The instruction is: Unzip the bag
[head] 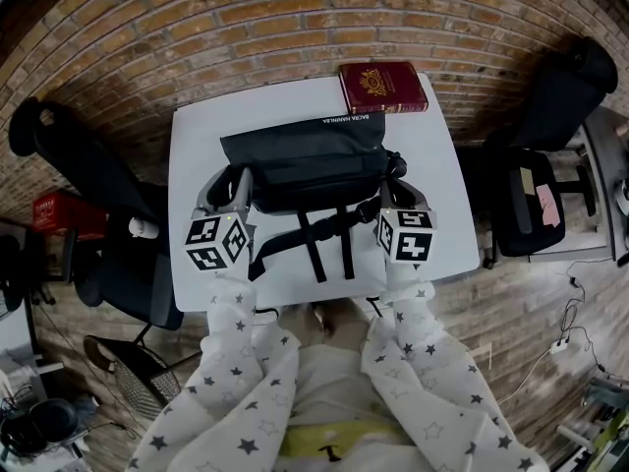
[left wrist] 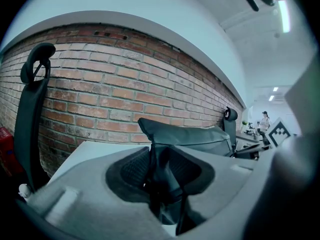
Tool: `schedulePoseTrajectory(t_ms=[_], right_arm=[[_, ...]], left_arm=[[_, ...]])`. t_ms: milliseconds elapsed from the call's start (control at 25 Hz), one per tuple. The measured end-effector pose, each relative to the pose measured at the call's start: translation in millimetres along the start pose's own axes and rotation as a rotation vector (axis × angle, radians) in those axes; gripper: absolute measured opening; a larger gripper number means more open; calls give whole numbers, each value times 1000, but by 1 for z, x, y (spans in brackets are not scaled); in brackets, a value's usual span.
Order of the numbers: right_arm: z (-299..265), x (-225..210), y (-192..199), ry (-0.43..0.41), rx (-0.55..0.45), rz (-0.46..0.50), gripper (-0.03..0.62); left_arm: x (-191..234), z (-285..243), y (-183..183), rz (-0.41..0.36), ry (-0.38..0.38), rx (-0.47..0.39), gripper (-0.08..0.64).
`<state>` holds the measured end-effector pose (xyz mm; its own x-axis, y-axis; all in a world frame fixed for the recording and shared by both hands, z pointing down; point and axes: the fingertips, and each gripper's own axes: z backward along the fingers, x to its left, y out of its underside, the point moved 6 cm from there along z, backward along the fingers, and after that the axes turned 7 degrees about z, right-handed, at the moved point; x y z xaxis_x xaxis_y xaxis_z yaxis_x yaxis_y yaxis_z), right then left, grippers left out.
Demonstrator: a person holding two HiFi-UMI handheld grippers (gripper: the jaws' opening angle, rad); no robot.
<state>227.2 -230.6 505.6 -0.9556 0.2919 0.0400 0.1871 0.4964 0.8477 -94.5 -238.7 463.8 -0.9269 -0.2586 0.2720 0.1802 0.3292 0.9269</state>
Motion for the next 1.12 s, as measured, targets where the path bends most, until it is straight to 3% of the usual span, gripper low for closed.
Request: schedulePoseTrajectory(t_ms=[400,640,840,1120], right_arm=[[1,-9,3,7,7,-20,18],[4,-15,5,-66,-1,-49,29],[21,-15,-9,-144,-123,-37,136],[38,-2,-43,-191,-250,-6,30]], left_arm=[[2,0,0,11,-13,-5,123],[1,2,0,41,11,13,131],[2,21,-3,12,27,16,122],[-18,40,-8,-46,83,17,0]])
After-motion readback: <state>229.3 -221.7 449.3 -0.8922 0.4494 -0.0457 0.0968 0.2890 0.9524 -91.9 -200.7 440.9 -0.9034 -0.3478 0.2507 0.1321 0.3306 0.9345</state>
